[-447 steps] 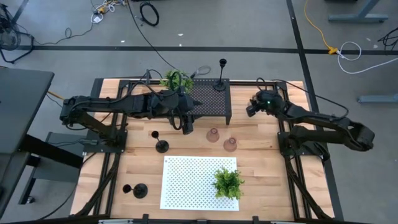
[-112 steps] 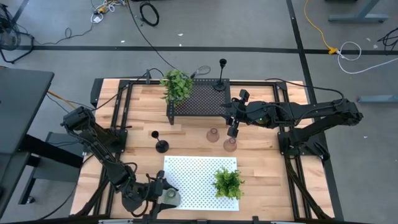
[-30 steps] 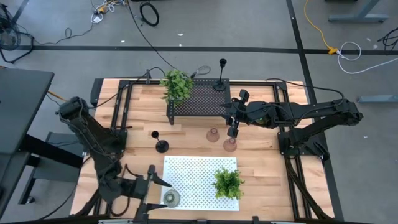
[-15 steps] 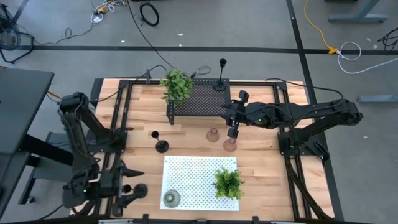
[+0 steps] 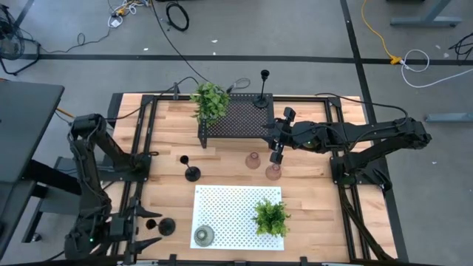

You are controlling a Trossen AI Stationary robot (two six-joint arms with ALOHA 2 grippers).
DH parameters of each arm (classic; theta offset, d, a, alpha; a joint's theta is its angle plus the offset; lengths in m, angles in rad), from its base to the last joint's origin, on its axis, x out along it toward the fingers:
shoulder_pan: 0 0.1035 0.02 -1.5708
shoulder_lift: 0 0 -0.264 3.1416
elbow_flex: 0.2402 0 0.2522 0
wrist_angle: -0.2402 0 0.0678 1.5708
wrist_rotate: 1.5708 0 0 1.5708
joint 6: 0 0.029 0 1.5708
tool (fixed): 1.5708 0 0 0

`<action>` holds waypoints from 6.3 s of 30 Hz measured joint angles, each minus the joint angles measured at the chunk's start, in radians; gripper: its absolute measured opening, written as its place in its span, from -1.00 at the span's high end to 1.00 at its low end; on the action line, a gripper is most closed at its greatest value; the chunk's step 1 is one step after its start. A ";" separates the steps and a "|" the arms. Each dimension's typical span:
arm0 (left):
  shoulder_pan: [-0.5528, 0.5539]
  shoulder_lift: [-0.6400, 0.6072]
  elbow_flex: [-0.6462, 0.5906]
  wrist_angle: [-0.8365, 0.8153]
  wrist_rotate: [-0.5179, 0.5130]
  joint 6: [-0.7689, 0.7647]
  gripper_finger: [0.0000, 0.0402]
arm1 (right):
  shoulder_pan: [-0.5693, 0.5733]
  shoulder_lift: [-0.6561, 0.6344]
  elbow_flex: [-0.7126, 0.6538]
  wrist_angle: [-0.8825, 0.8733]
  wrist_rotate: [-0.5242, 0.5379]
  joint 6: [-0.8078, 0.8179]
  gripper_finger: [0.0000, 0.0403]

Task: Pick & Place candle stick holders
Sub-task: Put the big black candle holder on the black shelf aligned with the other big black candle holder

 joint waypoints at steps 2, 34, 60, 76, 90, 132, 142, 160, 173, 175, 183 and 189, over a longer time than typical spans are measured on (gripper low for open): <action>0.000 0.009 0.000 -0.015 -0.001 -0.005 -0.41 | 0.000 0.000 0.000 0.002 0.000 0.000 0.16; -0.028 -0.069 -0.009 -0.431 -0.023 -0.203 0.05 | 0.000 0.000 -0.001 0.061 -0.034 0.008 0.16; -0.043 -0.160 -0.005 -0.630 0.204 -0.474 0.74 | 0.002 0.000 -0.001 0.065 -0.053 0.026 0.16; 0.027 -0.131 -0.005 -0.647 0.265 -0.621 0.22 | 0.002 0.000 -0.001 0.067 -0.053 0.023 0.16; 0.089 -0.130 -0.005 -0.667 0.494 -0.645 -0.03 | 0.002 0.000 -0.001 0.068 -0.053 0.025 0.16; 0.104 -0.120 -0.004 -0.842 0.627 -0.818 0.43 | 0.002 0.000 -0.001 0.097 -0.053 0.020 0.16; 0.105 -0.119 -0.006 -0.842 0.589 -0.806 0.43 | 0.002 0.000 -0.001 0.096 -0.053 0.018 0.16; 0.106 -0.144 0.008 -0.808 0.346 -0.655 0.43 | 0.002 0.000 -0.001 0.090 -0.053 0.008 0.16; 0.264 -0.180 0.358 -0.950 0.340 -0.295 0.43 | 0.002 0.000 -0.001 0.080 -0.178 -0.001 0.16; 0.293 -0.180 0.420 -0.957 0.367 -0.245 0.43 | 0.002 0.000 -0.001 0.081 -0.183 -0.005 0.16; 0.474 -0.180 0.595 -0.967 0.527 -0.082 0.43 | 0.002 0.000 -0.001 0.081 -0.183 -0.036 0.16; 0.648 -0.180 0.639 -0.967 0.653 -0.014 0.43 | 0.002 0.001 -0.001 0.121 -0.244 -0.064 0.16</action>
